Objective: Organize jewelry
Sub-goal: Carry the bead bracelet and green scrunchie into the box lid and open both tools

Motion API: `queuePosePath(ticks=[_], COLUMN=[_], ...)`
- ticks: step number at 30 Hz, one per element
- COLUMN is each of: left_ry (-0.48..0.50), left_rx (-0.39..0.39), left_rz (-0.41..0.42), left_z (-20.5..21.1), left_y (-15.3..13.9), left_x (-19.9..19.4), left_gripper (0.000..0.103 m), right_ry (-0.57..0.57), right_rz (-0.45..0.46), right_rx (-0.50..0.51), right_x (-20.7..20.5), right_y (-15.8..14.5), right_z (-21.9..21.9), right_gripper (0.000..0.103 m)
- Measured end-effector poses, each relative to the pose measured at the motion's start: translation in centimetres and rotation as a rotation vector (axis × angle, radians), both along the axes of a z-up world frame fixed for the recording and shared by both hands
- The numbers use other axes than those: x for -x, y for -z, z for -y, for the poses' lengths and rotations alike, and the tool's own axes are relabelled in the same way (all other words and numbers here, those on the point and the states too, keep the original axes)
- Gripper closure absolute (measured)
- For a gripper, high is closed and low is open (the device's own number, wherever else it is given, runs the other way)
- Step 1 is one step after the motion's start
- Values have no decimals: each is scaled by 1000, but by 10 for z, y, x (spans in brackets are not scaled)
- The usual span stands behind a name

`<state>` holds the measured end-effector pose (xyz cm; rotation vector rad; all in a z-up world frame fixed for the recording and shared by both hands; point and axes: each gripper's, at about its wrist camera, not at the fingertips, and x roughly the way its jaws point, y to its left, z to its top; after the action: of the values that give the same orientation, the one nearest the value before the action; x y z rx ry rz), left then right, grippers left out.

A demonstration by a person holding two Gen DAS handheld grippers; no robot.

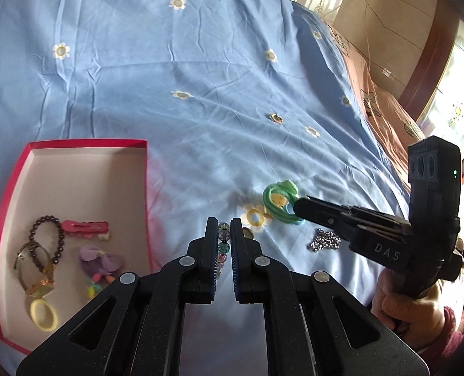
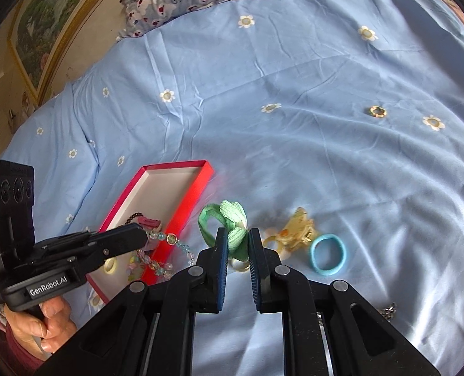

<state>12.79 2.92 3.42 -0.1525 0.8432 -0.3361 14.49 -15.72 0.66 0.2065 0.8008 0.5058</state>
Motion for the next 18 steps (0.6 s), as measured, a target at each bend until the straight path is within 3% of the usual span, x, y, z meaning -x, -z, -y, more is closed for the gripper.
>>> queuePosePath(ticks=[18], left_ry=[-153], left_rx=[46], left_rz=[14], left_z=[-73], left_y=[-4], left_x=[38], left_gripper=[97], right_ry=[-174], right_rz=[-14], right_rx=[29], right_x=[23], right_y=[6], right_z=[-80], right_gripper=[91])
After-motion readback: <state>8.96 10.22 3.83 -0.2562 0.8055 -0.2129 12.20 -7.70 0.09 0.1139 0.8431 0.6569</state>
